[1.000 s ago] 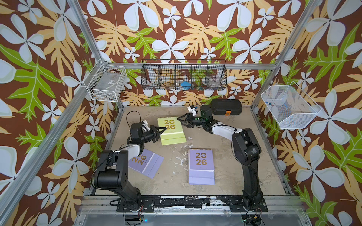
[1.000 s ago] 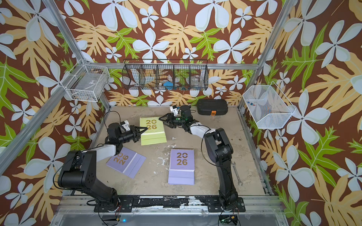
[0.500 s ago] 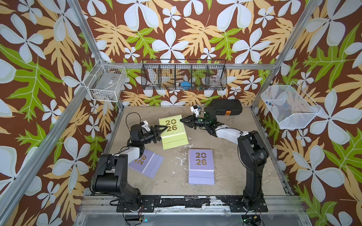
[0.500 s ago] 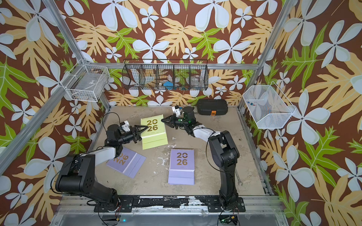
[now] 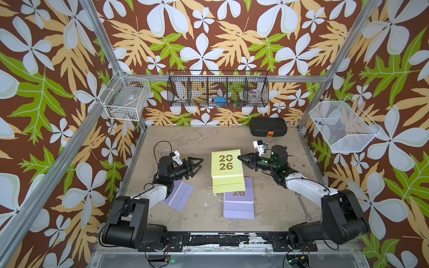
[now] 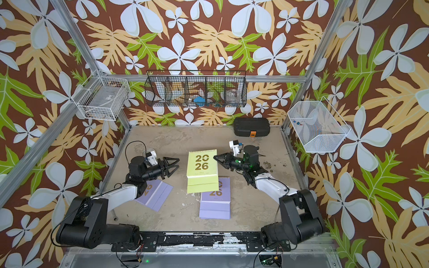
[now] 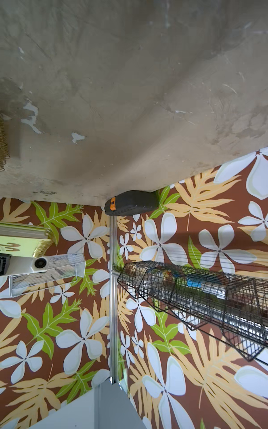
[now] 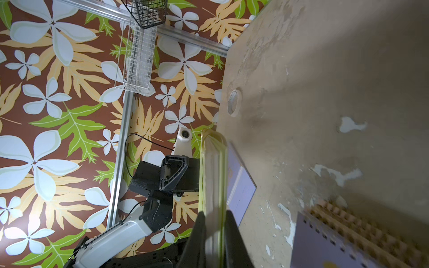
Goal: Stack the calendars
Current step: Place the calendar at the calendar.
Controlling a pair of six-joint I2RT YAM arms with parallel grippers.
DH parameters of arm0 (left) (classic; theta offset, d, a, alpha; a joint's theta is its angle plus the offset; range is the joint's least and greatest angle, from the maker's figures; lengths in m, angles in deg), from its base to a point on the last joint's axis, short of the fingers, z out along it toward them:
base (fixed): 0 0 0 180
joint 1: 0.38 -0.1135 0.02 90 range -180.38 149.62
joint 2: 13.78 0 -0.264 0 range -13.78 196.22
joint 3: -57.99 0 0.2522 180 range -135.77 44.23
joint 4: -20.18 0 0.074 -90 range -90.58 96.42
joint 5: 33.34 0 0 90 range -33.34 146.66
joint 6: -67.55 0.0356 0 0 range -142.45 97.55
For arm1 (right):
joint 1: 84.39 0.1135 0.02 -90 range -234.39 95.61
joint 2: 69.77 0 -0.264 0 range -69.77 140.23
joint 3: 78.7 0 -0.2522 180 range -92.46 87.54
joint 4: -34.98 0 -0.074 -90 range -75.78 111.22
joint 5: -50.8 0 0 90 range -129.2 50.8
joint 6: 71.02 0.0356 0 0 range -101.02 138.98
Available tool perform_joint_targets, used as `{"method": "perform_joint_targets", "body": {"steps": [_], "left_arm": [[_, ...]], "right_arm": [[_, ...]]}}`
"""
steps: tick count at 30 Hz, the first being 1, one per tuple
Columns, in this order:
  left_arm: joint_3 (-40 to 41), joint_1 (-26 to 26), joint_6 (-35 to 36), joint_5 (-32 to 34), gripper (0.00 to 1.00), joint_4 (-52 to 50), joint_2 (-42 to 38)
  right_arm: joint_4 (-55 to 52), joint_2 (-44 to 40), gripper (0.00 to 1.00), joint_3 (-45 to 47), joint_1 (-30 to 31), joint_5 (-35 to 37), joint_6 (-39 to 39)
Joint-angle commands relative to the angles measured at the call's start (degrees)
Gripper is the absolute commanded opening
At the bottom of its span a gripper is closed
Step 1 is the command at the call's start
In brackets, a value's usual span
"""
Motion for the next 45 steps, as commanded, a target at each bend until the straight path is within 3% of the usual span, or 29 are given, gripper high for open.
{"method": "perform_joint_targets", "body": {"steps": [1, 8, 16, 45], "left_arm": [[2.2, 3.0, 1.0, 4.3, 0.59, -0.2, -1.4], [6.5, 9.9, 0.3, 10.4, 0.57, -0.3, -3.3], [9.1, 14.0, -0.3, 13.3, 0.56, 0.6, -2.8], [8.8, 14.8, -0.4, 12.2, 0.56, 3.1, 2.0]], "right_arm": [[-1.6, -6.8, 0.00, 6.4, -1.7, -1.1, -2.4], [-5.1, -17.0, 0.00, 16.8, -6.8, -3.4, -4.8], [-3.1, -16.7, 0.00, 20.3, -7.6, -4.1, -7.1], [3.2, -10.2, 0.03, 23.4, -7.6, -3.2, -6.9]]}}
